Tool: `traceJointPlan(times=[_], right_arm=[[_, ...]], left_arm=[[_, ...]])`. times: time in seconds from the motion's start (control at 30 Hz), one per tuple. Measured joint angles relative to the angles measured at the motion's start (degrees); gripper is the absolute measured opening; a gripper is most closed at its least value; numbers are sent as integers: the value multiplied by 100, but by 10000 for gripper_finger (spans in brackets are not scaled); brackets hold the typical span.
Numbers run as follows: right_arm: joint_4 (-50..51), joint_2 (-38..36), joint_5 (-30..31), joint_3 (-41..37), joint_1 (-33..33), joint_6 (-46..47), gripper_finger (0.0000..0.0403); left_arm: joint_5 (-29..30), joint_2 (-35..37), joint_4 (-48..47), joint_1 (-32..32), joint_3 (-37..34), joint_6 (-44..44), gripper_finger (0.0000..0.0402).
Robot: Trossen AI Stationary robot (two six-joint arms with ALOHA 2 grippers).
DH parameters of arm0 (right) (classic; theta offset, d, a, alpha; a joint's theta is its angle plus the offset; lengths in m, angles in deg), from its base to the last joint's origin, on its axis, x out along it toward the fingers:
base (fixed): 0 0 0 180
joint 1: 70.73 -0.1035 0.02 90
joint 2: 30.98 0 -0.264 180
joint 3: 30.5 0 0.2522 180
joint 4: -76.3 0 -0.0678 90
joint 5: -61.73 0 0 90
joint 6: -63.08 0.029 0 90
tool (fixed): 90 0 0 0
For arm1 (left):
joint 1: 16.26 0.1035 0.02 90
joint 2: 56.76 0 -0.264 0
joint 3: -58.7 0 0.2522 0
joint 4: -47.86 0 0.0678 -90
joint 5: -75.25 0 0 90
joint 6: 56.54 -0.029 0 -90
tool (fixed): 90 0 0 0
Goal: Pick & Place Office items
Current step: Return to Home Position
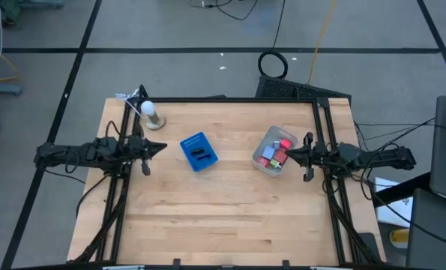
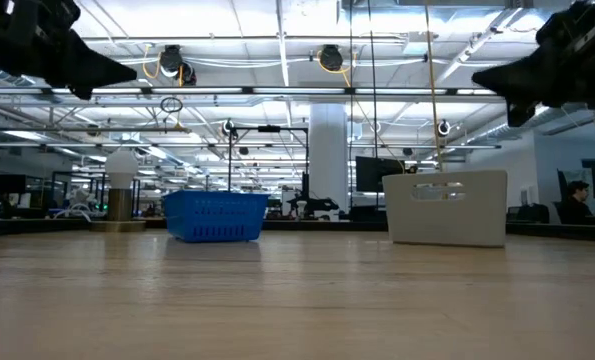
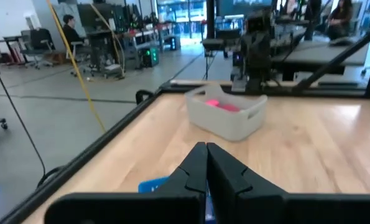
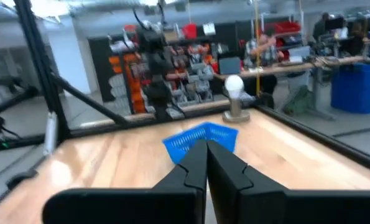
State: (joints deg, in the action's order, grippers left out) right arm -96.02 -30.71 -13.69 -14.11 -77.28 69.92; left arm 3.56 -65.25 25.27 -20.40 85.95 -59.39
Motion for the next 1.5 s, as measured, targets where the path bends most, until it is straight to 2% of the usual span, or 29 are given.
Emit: traceJointPlan(times=[0.07,0.53,0.73,0.97,1.13,1.3,1.5], right_arm=[[-245,-7,-135,-61,9,1,1],[-13,0,37,-87,15,58,1],[-23,2,38,-94,15,2,2],[-55,0,36,-98,15,-3,4],[-57,0,34,-98,15,-3,4],[-57,0,34,-98,15,-3,4],[-57,0,34,-100,15,-3,4]], left_arm=[[0,0,101,0,-131,-13,3],[-392,-1,1596,0,-1269,-267,3],[-654,-2,1639,0,-1264,-224,2],[-480,-2,1774,0,-1262,-114,20],[-477,-2,1771,0,-1262,-323,11],[-478,-2,1794,0,-1260,-89,2],[-479,-4,1793,0,-1258,2,22]])
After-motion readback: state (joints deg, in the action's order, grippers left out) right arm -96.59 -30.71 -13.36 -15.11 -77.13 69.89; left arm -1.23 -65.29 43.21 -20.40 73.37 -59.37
